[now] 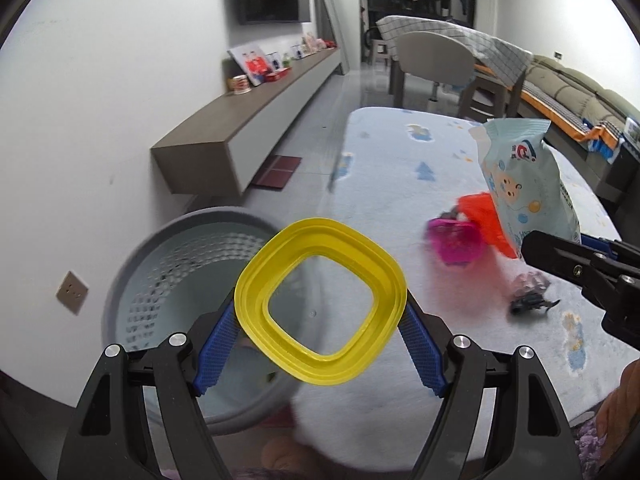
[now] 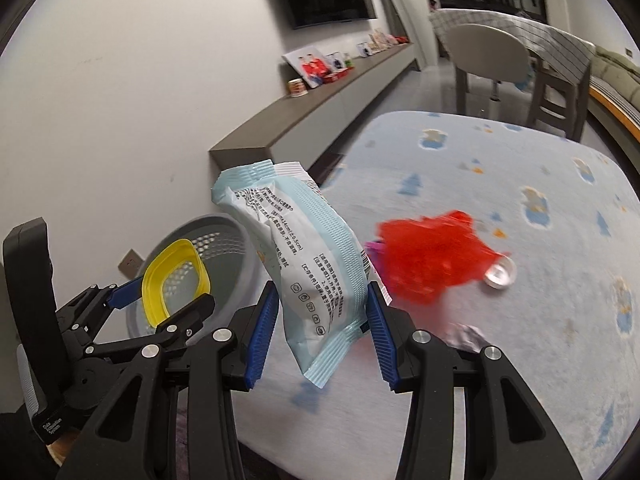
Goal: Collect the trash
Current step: 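Carry the lid and packet to the grey basket and release both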
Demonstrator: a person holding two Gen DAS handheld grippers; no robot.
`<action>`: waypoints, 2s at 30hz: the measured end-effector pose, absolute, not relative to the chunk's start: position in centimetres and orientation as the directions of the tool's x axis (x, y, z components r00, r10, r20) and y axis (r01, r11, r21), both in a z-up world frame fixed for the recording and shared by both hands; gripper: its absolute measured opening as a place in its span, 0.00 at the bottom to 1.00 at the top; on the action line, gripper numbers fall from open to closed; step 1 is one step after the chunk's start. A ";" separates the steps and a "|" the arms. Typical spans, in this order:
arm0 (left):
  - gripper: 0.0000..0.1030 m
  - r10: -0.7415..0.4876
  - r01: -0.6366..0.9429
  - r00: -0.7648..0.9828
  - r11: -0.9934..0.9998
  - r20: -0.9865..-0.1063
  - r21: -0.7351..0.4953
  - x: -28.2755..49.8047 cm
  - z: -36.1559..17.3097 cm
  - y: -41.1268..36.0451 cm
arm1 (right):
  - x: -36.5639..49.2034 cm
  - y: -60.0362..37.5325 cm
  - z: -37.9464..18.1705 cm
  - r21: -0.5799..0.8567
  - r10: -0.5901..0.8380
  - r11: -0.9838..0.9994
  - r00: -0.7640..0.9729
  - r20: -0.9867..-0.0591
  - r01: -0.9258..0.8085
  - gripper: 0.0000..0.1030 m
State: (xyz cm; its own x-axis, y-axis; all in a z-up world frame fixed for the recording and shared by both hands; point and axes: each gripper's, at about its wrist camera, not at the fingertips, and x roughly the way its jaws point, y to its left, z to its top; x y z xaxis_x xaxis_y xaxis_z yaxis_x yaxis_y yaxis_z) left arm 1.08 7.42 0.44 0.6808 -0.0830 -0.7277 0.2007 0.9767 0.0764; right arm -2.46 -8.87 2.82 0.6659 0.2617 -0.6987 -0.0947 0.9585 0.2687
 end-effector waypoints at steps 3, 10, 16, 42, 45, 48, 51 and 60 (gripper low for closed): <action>0.72 -0.038 0.157 0.678 0.983 -0.734 0.094 1.6 0.5 10.4 | -1.3 -5.7 2.9 0.269 0.298 0.952 0.646 -0.703 -0.146 0.42; 0.72 0.022 0.088 0.656 0.991 -0.754 0.105 3.4 -0.2 16.4 | 1.8 0.4 1.2 0.246 0.341 0.939 0.574 -0.744 -0.239 0.42; 0.72 0.048 0.025 0.640 0.996 -0.767 0.083 3.7 -2.1 18.9 | 3.8 3.5 -1.1 0.243 0.359 0.929 0.518 -0.777 -0.280 0.42; 0.79 0.090 -0.059 0.595 0.996 -0.798 0.068 4.4 -4.4 21.7 | 5.5 6.2 -3.1 0.202 0.342 0.928 0.507 -0.791 -0.312 0.55; 0.79 0.091 -0.058 0.597 0.996 -0.797 0.070 4.4 -4.4 21.7 | 5.5 6.1 -3.1 0.206 0.344 0.929 0.509 -0.789 -0.308 0.55; 0.80 0.092 -0.059 0.597 0.996 -0.797 0.070 4.4 -4.3 21.7 | 5.4 5.9 -3.1 0.207 0.343 0.930 0.511 -0.788 -0.305 0.55; 0.80 0.092 -0.058 0.602 0.996 -0.793 0.071 4.4 -4.2 21.6 | 5.3 5.6 -3.0 0.211 0.344 0.930 0.516 -0.784 -0.300 0.55; 0.81 0.099 -0.056 0.613 0.995 -0.784 0.082 4.4 -3.9 21.1 | 4.9 4.7 -2.2 0.218 0.345 0.933 0.533 -0.773 -0.288 0.55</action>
State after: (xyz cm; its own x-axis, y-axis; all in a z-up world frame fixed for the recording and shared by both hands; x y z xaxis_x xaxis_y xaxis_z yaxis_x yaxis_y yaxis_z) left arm 4.41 21.09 -3.87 0.6132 0.0992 -0.7837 -0.0559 0.9950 0.0822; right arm 4.89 4.74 -2.22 0.5328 0.3449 -0.7728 -0.2879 0.9326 0.2177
